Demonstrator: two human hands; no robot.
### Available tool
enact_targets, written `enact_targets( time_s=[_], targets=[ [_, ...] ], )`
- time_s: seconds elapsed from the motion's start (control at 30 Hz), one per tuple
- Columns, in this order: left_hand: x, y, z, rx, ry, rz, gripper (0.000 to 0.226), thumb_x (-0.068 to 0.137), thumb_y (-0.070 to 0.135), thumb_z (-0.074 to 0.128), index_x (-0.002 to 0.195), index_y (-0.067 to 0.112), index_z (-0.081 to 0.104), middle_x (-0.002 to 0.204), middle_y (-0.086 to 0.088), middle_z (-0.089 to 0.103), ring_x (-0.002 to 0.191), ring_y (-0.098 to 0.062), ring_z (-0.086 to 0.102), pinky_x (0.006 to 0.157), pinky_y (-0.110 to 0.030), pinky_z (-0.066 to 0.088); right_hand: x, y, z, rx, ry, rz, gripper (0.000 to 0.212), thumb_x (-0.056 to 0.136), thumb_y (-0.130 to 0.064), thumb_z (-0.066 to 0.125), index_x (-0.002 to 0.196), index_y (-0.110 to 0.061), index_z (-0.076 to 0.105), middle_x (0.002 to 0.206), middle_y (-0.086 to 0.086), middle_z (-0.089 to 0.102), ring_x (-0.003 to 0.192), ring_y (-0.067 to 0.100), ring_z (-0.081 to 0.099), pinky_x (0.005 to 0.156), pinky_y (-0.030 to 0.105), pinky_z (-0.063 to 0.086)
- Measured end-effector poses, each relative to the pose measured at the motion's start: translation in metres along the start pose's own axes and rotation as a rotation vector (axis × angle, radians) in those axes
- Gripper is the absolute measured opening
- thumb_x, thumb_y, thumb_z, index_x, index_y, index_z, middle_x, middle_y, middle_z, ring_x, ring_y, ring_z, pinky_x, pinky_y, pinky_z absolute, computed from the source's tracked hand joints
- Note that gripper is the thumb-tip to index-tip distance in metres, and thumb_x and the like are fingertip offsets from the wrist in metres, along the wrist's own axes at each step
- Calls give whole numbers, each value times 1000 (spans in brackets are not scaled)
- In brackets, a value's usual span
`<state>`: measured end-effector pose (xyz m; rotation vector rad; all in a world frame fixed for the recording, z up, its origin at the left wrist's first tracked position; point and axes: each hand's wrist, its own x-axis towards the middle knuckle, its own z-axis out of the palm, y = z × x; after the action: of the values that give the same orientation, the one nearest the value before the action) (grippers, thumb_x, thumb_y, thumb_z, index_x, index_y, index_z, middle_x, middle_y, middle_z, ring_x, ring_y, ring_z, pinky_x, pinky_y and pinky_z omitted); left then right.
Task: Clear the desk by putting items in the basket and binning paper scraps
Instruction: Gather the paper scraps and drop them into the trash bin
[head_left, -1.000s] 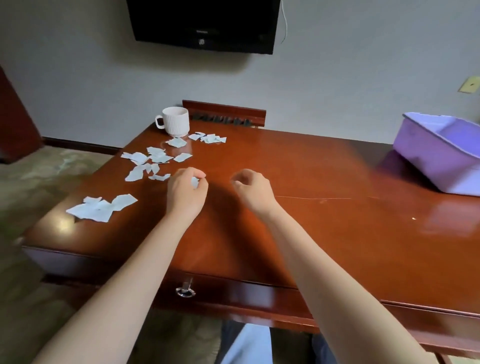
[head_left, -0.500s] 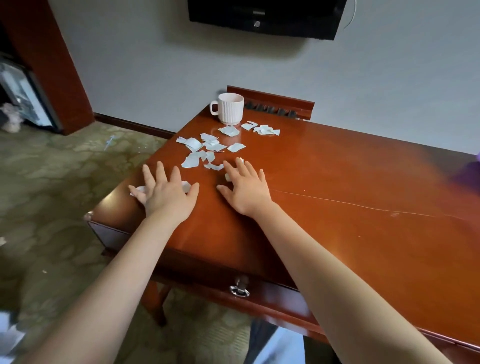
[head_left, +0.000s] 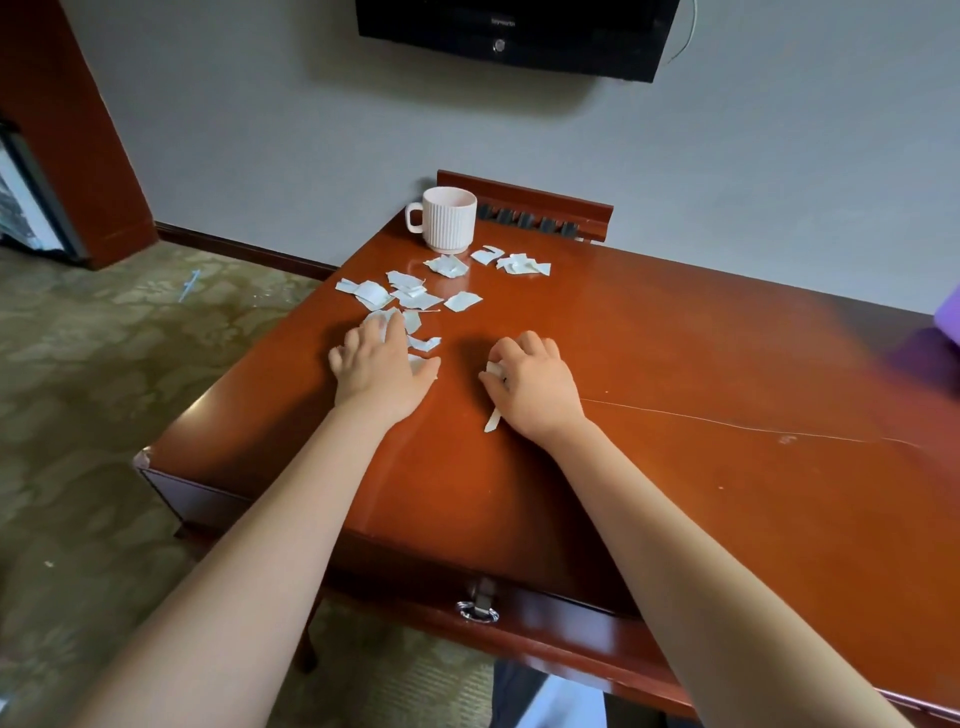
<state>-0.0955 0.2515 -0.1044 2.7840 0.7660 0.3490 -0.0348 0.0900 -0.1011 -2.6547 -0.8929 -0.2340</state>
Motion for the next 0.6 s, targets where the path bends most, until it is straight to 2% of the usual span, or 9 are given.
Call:
enact_targets(
  time_s=[0.1, 0.2, 0.27, 0.43, 0.6],
  targets=[
    [-2, 0, 0, -28, 90, 9, 63, 87, 53, 51, 136, 17, 35, 141, -13, 33, 126, -29, 35, 101, -41, 35, 5, 3, 1, 40, 41, 25, 37, 89, -43, 56, 118, -21, 52, 122, 2, 47, 111, 22, 44, 89, 33, 46],
    [-6, -1, 1, -54, 152, 34, 60, 84, 52, 57, 129, 15, 39, 138, -13, 31, 122, -28, 35, 97, -38, 38, 10, 2, 0, 123, 33, 94, 52, 86, -55, 55, 128, -25, 47, 136, 0, 42, 124, 21, 39, 101, 39, 43],
    [-6, -2, 1, -66, 149, 55, 58, 84, 52, 57, 125, 14, 41, 136, -13, 32, 120, -26, 36, 96, -36, 40, 14, 0, 0, 91, 9, 104, 53, 87, -58, 52, 129, -26, 48, 137, 0, 43, 125, 21, 39, 103, 39, 40],
    [-5, -1, 0, -33, 39, 136, 52, 90, 52, 48, 123, 13, 48, 132, -10, 46, 124, -25, 42, 99, -37, 42, 13, -1, 1, -4, 33, 24, 32, 90, -47, 52, 106, -20, 55, 111, 0, 56, 104, 19, 47, 87, 33, 39],
    [-8, 5, -6, -4, 51, 165, 43, 92, 47, 47, 116, 11, 51, 113, -7, 62, 104, -23, 60, 83, -31, 51, 8, -5, -2, 18, 24, 19, 22, 93, -36, 49, 88, -15, 55, 76, 0, 59, 70, 17, 55, 59, 26, 43]
  ],
)
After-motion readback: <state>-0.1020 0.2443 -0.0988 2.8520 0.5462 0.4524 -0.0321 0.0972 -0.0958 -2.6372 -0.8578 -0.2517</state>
